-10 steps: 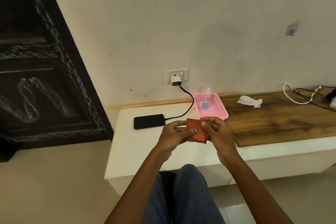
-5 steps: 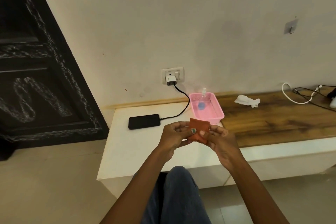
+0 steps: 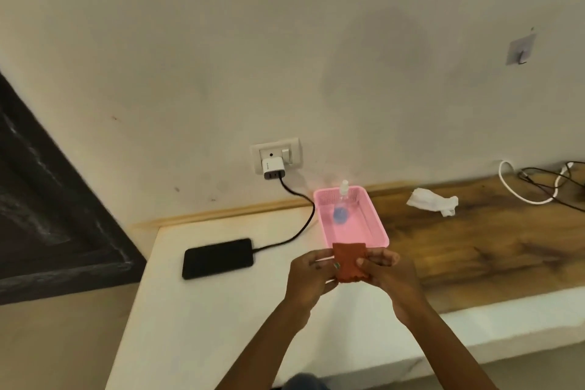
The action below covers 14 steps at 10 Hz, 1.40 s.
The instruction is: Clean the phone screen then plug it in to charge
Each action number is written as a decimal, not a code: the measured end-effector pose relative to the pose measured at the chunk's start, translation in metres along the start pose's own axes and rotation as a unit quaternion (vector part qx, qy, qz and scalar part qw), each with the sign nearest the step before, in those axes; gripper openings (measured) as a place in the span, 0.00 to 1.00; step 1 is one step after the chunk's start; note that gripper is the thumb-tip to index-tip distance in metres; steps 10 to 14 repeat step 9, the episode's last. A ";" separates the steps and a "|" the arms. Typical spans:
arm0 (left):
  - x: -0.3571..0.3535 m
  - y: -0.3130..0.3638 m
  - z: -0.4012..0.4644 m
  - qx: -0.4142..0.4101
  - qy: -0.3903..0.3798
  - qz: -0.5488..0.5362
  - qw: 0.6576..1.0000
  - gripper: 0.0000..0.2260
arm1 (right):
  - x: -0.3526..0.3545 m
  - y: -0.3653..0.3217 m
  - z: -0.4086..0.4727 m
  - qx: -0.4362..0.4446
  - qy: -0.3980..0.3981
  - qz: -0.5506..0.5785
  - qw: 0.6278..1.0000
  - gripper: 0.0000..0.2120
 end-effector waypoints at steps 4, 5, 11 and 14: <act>-0.002 -0.009 0.160 0.106 -0.049 0.059 0.991 0.20 | 0.036 0.024 0.158 -0.091 0.099 -0.073 0.988 0.12; 0.002 -0.020 0.181 0.155 -0.043 0.068 0.985 0.25 | 0.042 0.040 0.176 -0.138 0.098 -0.066 0.983 0.12; 0.014 -0.027 0.149 -0.001 0.003 0.117 0.993 0.13 | 0.024 0.023 0.130 0.034 0.136 -0.355 0.924 0.12; 0.014 -0.027 0.149 -0.001 0.003 0.117 0.993 0.13 | 0.024 0.023 0.130 0.034 0.136 -0.355 0.924 0.12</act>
Point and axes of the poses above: each hand's wrist, its own z-axis towards the middle knuckle, its own x-axis out of the back of the hand, y = z × x, the point moved 3 cm from there along z, towards the middle knuckle, and after that the axes turned 15 degrees about -y, right-handed, at the moved point
